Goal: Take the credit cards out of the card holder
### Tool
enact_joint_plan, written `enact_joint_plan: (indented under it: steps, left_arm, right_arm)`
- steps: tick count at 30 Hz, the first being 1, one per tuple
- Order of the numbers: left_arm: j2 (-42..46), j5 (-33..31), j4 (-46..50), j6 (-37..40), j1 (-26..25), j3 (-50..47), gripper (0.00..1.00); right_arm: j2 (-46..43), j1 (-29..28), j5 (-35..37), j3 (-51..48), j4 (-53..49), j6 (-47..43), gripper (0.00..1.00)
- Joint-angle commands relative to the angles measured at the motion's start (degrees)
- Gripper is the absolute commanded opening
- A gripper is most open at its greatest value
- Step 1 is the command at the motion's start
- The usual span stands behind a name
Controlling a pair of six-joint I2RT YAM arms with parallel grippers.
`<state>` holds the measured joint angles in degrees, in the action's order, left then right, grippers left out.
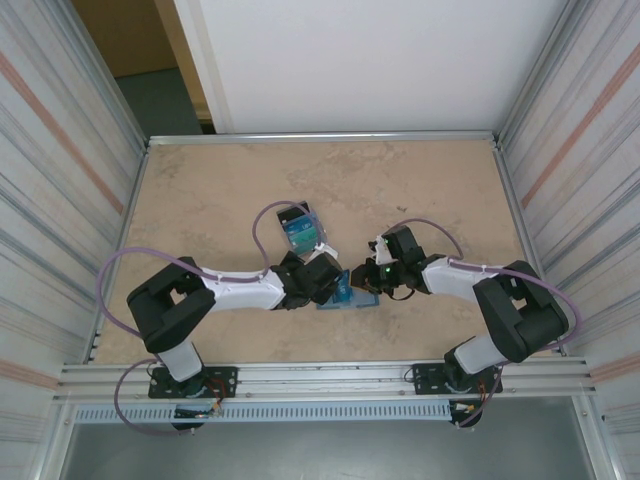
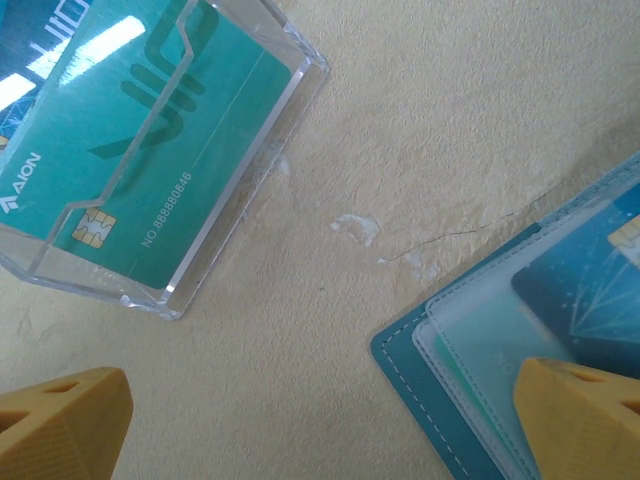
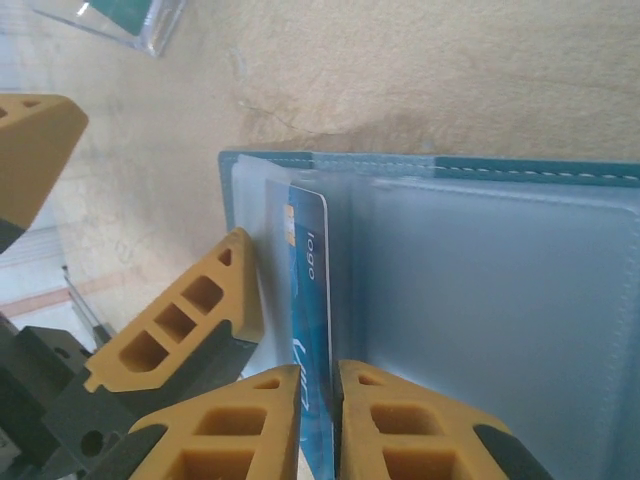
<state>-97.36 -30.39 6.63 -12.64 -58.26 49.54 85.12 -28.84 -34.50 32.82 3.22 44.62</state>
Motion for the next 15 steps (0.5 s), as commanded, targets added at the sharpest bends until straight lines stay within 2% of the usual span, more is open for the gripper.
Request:
enact_joint_plan:
  steps: [1, 15]
  left_arm:
    - [-1.78, -0.95, 4.35, 1.17, -0.57, 0.12, 0.99]
    - [-1.67, 0.18, 4.53, -0.98, -1.14, -0.14, 0.99]
  right_arm:
    - [-0.47, 0.32, -1.80, -0.61, 3.04, 1.43, 0.17]
    - [4.41, 0.28, -3.60, -0.69, 8.99, 2.85, 0.17]
